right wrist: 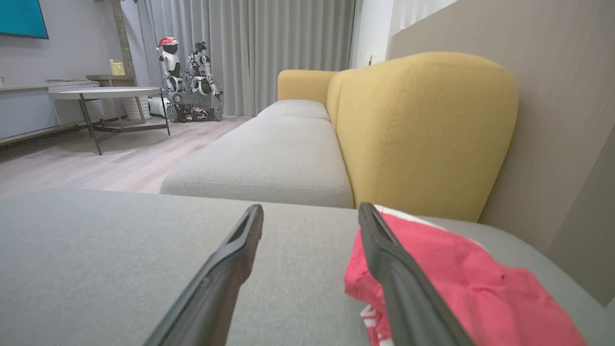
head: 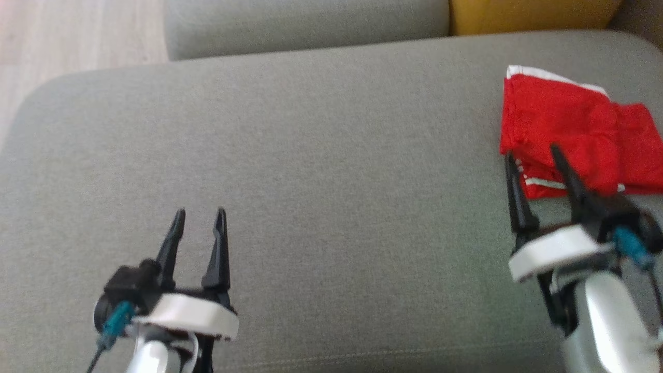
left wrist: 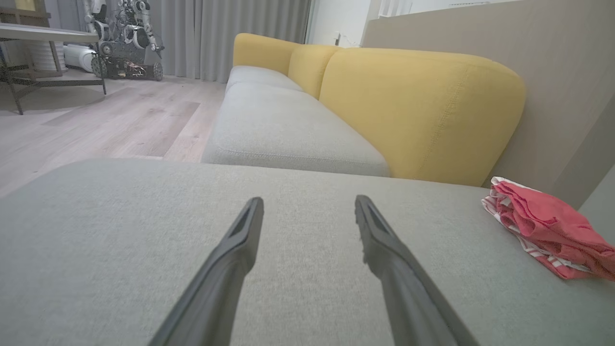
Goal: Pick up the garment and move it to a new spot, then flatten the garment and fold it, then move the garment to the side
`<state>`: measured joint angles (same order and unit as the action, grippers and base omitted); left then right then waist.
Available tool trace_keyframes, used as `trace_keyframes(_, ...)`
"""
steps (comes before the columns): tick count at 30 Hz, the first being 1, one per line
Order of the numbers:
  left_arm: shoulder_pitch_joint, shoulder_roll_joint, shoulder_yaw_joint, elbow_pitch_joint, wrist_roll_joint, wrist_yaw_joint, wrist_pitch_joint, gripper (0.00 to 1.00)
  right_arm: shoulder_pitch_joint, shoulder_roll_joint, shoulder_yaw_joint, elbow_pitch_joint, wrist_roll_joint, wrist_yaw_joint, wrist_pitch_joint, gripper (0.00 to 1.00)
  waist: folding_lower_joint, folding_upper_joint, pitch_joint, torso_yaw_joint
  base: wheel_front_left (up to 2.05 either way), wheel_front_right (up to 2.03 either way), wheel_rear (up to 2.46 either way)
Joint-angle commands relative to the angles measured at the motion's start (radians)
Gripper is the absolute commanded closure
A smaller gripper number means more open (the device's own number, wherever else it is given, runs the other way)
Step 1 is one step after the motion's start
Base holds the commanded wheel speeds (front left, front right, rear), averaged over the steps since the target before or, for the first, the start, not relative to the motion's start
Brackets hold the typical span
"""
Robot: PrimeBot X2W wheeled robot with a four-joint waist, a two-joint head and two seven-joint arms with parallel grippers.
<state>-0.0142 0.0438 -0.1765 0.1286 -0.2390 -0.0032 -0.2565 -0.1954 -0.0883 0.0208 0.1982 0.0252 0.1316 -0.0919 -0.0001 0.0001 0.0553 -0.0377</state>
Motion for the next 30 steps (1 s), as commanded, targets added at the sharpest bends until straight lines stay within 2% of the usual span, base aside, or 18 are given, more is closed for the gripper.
trace_keyframes(1,-0.014,0.006,0.032,-0.036,0.003,0.007,-0.005,0.0,-0.005,0.011,0.009,-0.039,0.0,-0.001,-0.021,0.0,0.0001,-0.0001,-0.031,0.022,0.0,0.0,0.0)
trace_keyframes(8,0.032,0.006,0.035,-0.053,0.002,0.038,-0.005,0.0,0.079,0.033,0.0,-0.039,-0.001,-0.001,-0.055,0.0,0.0001,-0.0001,-0.048,0.029,0.0,0.0,0.0)
trace_keyframes(19,0.033,0.006,0.039,-0.107,0.027,0.06,-0.005,0.0,0.085,0.038,0.003,-0.053,0.012,-0.001,-0.053,0.0,0.0001,-0.0001,-0.048,0.024,0.0,0.0,0.0)
trace_keyframes(25,0.037,0.006,0.043,-0.098,0.013,0.057,-0.005,0.0,0.086,0.038,0.005,-0.054,0.017,-0.001,-0.05,0.0,0.0001,-0.0001,-0.048,0.023,0.0,0.0,0.0)
trace_keyframes(30,0.041,0.006,0.052,-0.088,-0.023,0.032,-0.005,0.0,0.088,0.038,0.007,-0.054,0.016,-0.001,-0.049,0.0,0.0001,-0.0001,-0.047,0.023,0.0,0.0,0.0)
